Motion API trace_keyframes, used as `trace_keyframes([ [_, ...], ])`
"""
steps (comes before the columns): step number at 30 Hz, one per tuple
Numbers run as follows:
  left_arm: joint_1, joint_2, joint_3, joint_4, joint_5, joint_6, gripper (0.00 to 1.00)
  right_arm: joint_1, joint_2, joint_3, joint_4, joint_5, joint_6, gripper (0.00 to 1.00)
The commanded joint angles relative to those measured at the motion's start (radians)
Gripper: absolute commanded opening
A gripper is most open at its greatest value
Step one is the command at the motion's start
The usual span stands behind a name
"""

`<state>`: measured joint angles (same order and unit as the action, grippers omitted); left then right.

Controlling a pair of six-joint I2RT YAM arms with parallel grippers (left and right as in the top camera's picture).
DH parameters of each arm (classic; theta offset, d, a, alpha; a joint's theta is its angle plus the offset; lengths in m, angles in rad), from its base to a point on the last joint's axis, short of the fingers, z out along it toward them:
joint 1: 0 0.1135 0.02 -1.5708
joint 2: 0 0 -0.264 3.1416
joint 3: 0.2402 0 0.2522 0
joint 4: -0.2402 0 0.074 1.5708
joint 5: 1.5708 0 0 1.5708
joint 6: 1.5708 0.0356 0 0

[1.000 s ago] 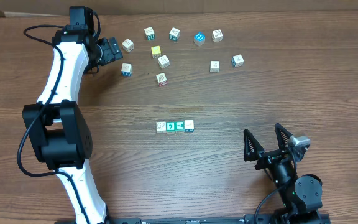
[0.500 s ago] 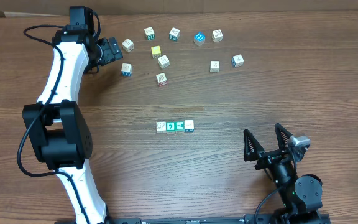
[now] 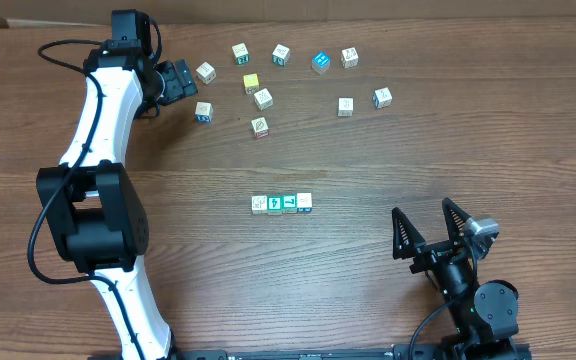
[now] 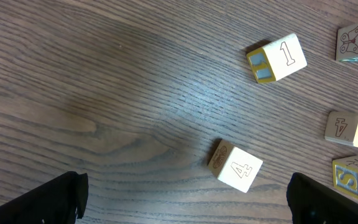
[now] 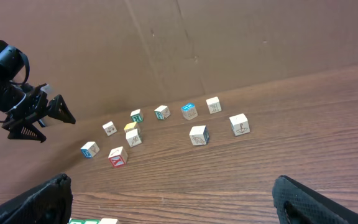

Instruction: Form a circle

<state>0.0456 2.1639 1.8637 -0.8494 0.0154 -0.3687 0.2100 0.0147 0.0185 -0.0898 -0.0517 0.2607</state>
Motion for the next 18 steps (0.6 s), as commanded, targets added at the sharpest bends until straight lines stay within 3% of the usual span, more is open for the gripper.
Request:
trace_keyframes([
  [1, -0.006, -0.005, 0.013, 0.0, 0.003, -0.021, 1.0, -0.004, -0.012, -0.01, 0.008, 0.005, -0.007, 1.0],
  [18, -0.007, -0.088, 0.013, 0.0, 0.003, -0.021, 1.0, -0.004, -0.012, -0.01, 0.008, 0.005, -0.007, 1.0],
])
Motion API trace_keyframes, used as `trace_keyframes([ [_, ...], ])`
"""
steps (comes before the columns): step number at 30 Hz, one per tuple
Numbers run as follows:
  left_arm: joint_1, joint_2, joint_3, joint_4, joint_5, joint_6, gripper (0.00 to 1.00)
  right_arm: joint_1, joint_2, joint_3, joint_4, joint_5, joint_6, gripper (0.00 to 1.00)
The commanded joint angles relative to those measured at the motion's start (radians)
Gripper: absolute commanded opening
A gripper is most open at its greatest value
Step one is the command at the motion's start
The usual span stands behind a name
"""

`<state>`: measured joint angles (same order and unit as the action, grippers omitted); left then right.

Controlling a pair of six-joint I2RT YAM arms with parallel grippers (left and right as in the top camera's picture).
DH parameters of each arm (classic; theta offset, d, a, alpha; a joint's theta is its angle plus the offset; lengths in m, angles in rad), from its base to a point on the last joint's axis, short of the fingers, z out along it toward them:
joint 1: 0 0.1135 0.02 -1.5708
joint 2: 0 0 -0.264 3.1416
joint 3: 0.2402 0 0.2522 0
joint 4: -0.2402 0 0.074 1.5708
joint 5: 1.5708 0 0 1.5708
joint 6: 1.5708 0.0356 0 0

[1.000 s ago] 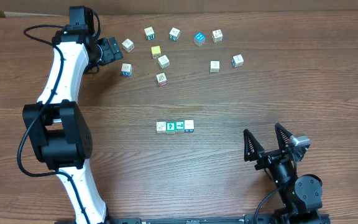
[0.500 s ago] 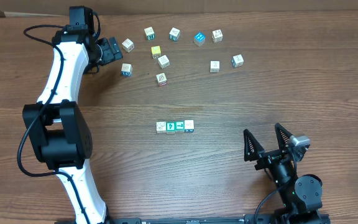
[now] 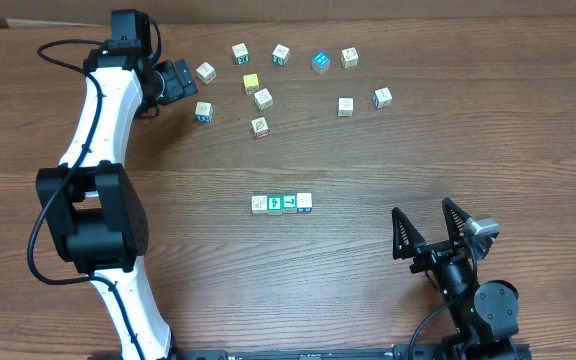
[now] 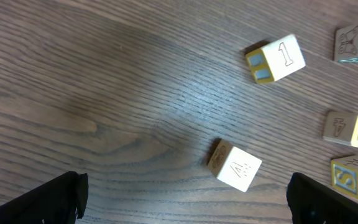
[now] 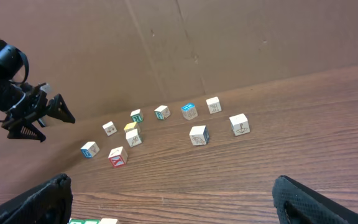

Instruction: Form a circle

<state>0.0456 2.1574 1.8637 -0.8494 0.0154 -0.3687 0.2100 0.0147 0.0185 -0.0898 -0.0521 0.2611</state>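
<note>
Several lettered wooden blocks lie scattered across the far part of the table, among them a yellow block (image 3: 251, 83) and a blue block (image 3: 320, 62). A short straight row of blocks (image 3: 282, 203) sits mid-table. My left gripper (image 3: 178, 82) is open at the left end of the scatter, holding nothing. In the left wrist view, a block marked 4 (image 4: 235, 165) lies just ahead of the left gripper (image 4: 188, 205), and a block marked 1 (image 4: 276, 58) lies farther off. My right gripper (image 3: 430, 232) stands open near the front right and is empty; the scatter shows far ahead of it (image 5: 179, 208).
A brown cardboard wall (image 5: 229, 43) stands behind the table's far edge. The left arm (image 3: 103, 120) runs along the left side of the wooden table (image 3: 418, 160). More blocks crowd the right edge of the left wrist view, one with a butterfly (image 4: 356, 40).
The left gripper has shifted only a hair; the blocks in its view sit a few pixels off from before. No block has moved, and the right arm is still.
</note>
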Motion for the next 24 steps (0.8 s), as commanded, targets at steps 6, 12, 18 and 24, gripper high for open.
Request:
trace_keyframes([
  [6, -0.007, -0.146, 0.013, 0.0, 0.003, -0.021, 1.0, -0.004, -0.012, -0.01, 0.008, 0.005, -0.008, 1.0],
  [12, -0.01, -0.254, 0.013, 0.0, 0.003, -0.021, 1.0, -0.004, -0.012, -0.01, 0.008, 0.005, -0.008, 1.0],
  [18, -0.039, -0.364, 0.013, -0.061, -0.221, 0.087, 1.0, -0.004, -0.012, -0.01, 0.008, 0.005, -0.008, 1.0],
  [24, -0.106, -0.429, 0.011, -0.217, -0.251, 0.101, 1.0, -0.004, -0.012, -0.01, 0.008, 0.005, -0.008, 1.0],
])
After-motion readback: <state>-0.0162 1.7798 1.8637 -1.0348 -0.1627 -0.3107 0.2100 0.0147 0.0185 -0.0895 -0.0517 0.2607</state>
